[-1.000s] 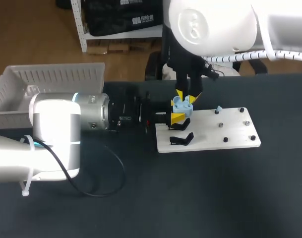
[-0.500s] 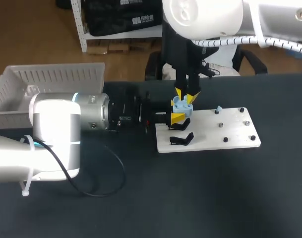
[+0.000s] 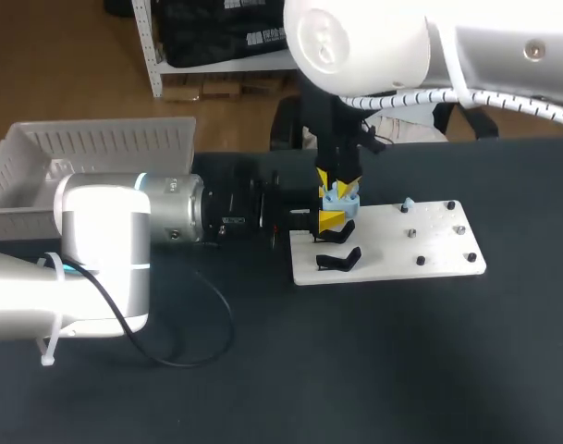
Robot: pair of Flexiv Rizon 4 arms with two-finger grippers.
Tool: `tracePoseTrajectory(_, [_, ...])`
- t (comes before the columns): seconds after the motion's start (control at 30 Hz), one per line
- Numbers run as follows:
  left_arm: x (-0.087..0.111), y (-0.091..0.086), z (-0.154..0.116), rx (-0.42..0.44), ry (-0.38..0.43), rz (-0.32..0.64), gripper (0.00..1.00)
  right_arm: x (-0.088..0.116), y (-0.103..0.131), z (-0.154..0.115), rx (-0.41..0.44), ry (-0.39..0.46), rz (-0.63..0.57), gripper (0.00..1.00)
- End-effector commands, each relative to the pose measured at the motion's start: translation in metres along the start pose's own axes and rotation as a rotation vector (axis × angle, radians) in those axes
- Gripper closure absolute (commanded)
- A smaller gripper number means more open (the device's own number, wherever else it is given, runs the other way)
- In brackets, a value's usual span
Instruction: Pick up each earbud case from the left stands, insert the matching earbuds, close the lid, and place the case in the box.
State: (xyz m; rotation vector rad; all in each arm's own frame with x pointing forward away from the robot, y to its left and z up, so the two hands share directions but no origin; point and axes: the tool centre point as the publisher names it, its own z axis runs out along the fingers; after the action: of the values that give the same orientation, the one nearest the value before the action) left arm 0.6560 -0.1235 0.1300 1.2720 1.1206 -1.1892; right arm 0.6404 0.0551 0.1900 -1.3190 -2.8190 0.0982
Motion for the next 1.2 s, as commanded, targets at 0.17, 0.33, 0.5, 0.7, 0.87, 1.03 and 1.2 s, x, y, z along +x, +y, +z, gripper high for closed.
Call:
tracePoseTrajectory(0.17, [0.0016,0.0,0.0003,-0.002,-0.006,0.004,1.0,-0.002,-0.0067,-0.0001,-0.017,0.01,0.018,1.0])
tracePoseTrajectory(0.33, [0.0016,0.0,0.0003,-0.002,-0.006,0.004,1.0,-0.0038,-0.0055,0.0008,-0.023,0.014,0.02,1.0])
tracePoseTrajectory(0.5, [0.0016,0.0,0.0003,-0.002,-0.006,0.004,1.0,-0.0056,-0.004,0.0027,-0.026,0.012,0.018,1.0])
tracePoseTrajectory(0.7, [0.0016,0.0,0.0003,-0.002,-0.006,0.004,1.0,-0.0077,-0.0024,0.0044,-0.026,0.01,0.018,1.0])
tracePoseTrajectory(0.87, [0.0016,0.0,0.0003,-0.002,-0.006,0.004,1.0,-0.0092,-0.002,0.0059,-0.024,0.01,0.02,1.0])
tracePoseTrajectory(1.03, [0.0016,0.0,0.0003,-0.002,-0.006,0.004,1.0,-0.0097,-0.0015,0.0062,-0.022,0.01,0.02,1.0])
tracePoseTrajectory(1.2, [0.0016,0.0,0.0003,-0.002,-0.006,0.004,1.0,-0.0108,-0.001,0.0076,-0.019,0.008,0.022,1.0])
